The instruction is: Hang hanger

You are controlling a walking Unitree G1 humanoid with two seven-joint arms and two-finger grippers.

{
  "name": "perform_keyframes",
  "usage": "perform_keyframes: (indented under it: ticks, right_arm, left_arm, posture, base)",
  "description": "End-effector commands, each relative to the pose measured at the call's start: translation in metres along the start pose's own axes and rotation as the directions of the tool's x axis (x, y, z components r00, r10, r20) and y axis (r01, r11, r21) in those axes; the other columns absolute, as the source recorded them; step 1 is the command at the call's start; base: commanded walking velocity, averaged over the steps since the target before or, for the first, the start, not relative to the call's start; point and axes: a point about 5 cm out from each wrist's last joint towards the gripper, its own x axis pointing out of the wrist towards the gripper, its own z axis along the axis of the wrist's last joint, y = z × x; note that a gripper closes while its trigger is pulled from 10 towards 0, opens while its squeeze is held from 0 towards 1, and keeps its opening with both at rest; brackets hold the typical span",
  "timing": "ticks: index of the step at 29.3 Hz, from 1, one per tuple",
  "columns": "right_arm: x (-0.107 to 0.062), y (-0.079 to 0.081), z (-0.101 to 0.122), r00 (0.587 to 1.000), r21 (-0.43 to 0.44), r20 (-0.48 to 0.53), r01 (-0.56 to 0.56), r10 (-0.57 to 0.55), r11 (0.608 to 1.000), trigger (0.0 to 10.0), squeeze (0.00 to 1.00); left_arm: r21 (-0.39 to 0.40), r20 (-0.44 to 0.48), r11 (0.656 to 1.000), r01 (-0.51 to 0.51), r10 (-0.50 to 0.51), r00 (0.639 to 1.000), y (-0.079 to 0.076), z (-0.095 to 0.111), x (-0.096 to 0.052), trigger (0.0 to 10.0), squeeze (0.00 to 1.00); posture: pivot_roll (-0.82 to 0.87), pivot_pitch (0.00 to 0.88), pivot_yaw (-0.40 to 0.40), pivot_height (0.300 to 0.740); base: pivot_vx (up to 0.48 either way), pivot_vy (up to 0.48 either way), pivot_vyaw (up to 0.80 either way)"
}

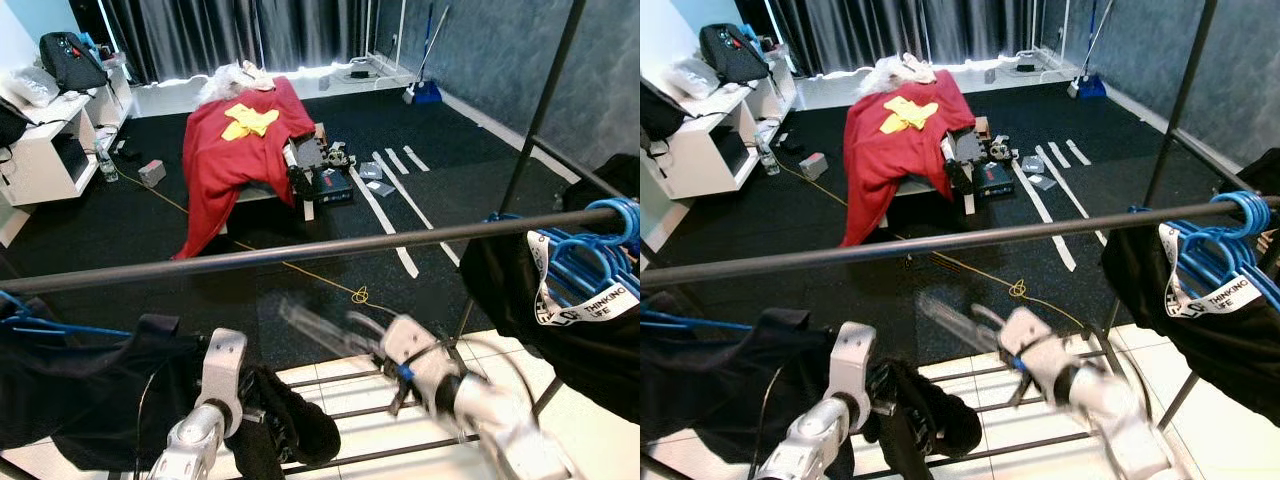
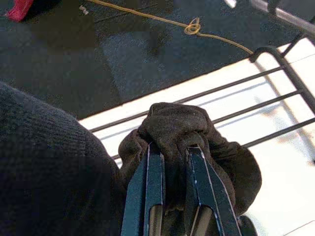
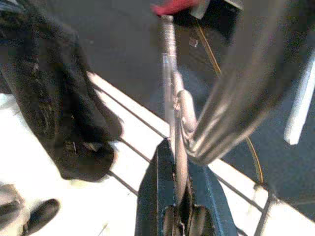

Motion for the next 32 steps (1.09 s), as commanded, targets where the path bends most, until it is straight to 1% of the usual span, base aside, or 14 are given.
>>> perform_keyframes:
  ticks: [1, 2, 3, 4, 6, 13, 15, 18, 25, 27, 29, 30, 31, 32]
  right_arm:
    - [0.001, -0.002, -0.001, 1.0, -0.014, 0.006, 0.031, -0.031, 0.999, 0.0, 0.0]
    - [0.007, 0.0, -0.019, 0.993, 0.072, -0.053, 0.112, -0.108, 0.991, 0.0, 0.0]
    - [0.011, 0.004, -0.036, 0.979, 0.175, -0.122, 0.182, -0.162, 0.968, 2.4, 0.0]
    - [0.014, 0.008, -0.049, 0.963, 0.304, -0.184, 0.248, -0.198, 0.92, 10.0, 0.0]
    - [0.019, 0.013, -0.064, 0.929, 0.536, -0.283, 0.361, -0.241, 0.763, 10.0, 0.0]
    - [0.026, 0.016, -0.06, 0.928, 0.57, -0.295, 0.364, -0.23, 0.737, 10.0, 0.0]
    - [0.03, 0.017, -0.059, 0.913, 0.602, -0.318, 0.403, -0.256, 0.689, 10.0, 0.0]
    - [0.031, 0.019, -0.061, 0.903, 0.61, -0.335, 0.425, -0.268, 0.668, 10.0, 0.0]
    - [0.031, 0.022, -0.063, 0.898, 0.607, -0.346, 0.435, -0.272, 0.665, 10.0, 0.0]
    - [0.039, 0.033, -0.057, 0.935, 0.548, -0.293, 0.338, -0.203, 0.765, 10.0, 0.0]
    - [0.039, 0.033, -0.057, 0.935, 0.548, -0.293, 0.338, -0.203, 0.765, 10.0, 0.0]
    - [0.042, 0.038, -0.052, 0.953, 0.518, -0.26, 0.276, -0.159, 0.81, 10.0, 0.0]
    - [0.042, 0.038, -0.052, 0.953, 0.518, -0.26, 0.276, -0.159, 0.81, 10.0, 0.0]
    - [0.046, 0.042, -0.047, 0.963, 0.485, -0.237, 0.23, -0.126, 0.844, 10.0, 0.0]
  left_arm:
    - [0.02, 0.007, 0.999, -0.038, 0.038, 0.999, 0.012, 0.0, -0.002, 10.0, 0.0]
    - [0.02, 0.003, 0.998, -0.056, 0.056, 0.998, 0.013, -0.001, -0.002, 10.0, 0.0]
    - [0.02, 0.0, 0.998, -0.066, 0.066, 0.998, 0.014, -0.001, -0.001, 10.0, 0.0]
    - [0.022, 0.002, 0.997, -0.075, 0.075, 0.997, 0.015, 0.0, 0.0, 10.0, 0.0]
    - [-0.006, 0.017, 0.995, -0.095, 0.095, 0.995, 0.016, 0.001, -0.001, 10.0, 0.0]
    - [-0.049, 0.006, 0.993, -0.11, 0.11, 0.994, 0.019, -0.002, -0.003, 10.0, 0.0]
    - [-0.09, -0.006, 0.99, -0.107, 0.107, 0.994, 0.022, -0.002, -0.002, 10.0, 0.0]
    - [-0.08, -0.006, 0.993, -0.084, 0.084, 0.996, 0.022, -0.001, -0.001, 10.0, 0.0]
    - [-0.082, 0.002, 0.995, -0.065, 0.065, 0.998, 0.021, 0.001, 0.001, 10.0, 0.0]
    - [-0.093, 0.024, 0.994, -0.051, 0.053, 0.998, 0.019, 0.007, 0.003, 10.0, 0.0]
    - [-0.093, 0.024, 0.994, -0.051, 0.053, 0.998, 0.019, 0.007, 0.003, 10.0, 0.0]
    - [-0.088, 0.03, 0.995, -0.048, 0.051, 0.998, 0.018, 0.009, 0.004, 10.0, 0.0]
    - [-0.088, 0.03, 0.995, -0.048, 0.051, 0.998, 0.018, 0.009, 0.004, 10.0, 0.0]
    - [-0.083, 0.032, 0.996, -0.045, 0.048, 0.998, 0.017, 0.009, 0.004, 10.0, 0.0]
  posture:
    - [-0.04, 0.023, 0.036, 0.74]
    - [-0.03, 0.029, 0.032, 0.74]
    - [-0.01, 0.038, 0.019, 0.74]
    - [0.0, 0.041, 0.002, 0.74]
    - [0.02, 0.039, -0.016, 0.74]
    - [0.01, 0.031, -0.006, 0.74]
    - [0.01, 0.041, 0.015, 0.74]
    - [0.01, 0.043, 0.023, 0.74]
    - [0.01, 0.043, 0.027, 0.74]
    - [0.01, 0.036, 0.038, 0.74]
    - [0.01, 0.036, 0.038, 0.74]
    - [0.01, 0.038, 0.037, 0.74]
    - [0.01, 0.038, 0.037, 0.74]
    - [0.01, 0.033, 0.04, 0.74]
  base:
    - [0.0, 0.0, 0.0]
    - [0.0, 0.0, 0.0]
    - [0.0, 0.0, 0.0]
    - [0.0, 0.0, 0.0]
    - [0.0, 0.0, 0.0]
    - [0.0, 0.0, 0.0]
    - [0.0, 0.0, 0.0]
    - [0.0, 0.0, 0.0]
    - [0.0, 0.0, 0.0]
    - [0.0, 0.0, 0.0]
    - [0.0, 0.0, 0.0]
    - [0.0, 0.0, 0.0]
    - [0.0, 0.0, 0.0]
    - [0.0, 0.0, 0.0]
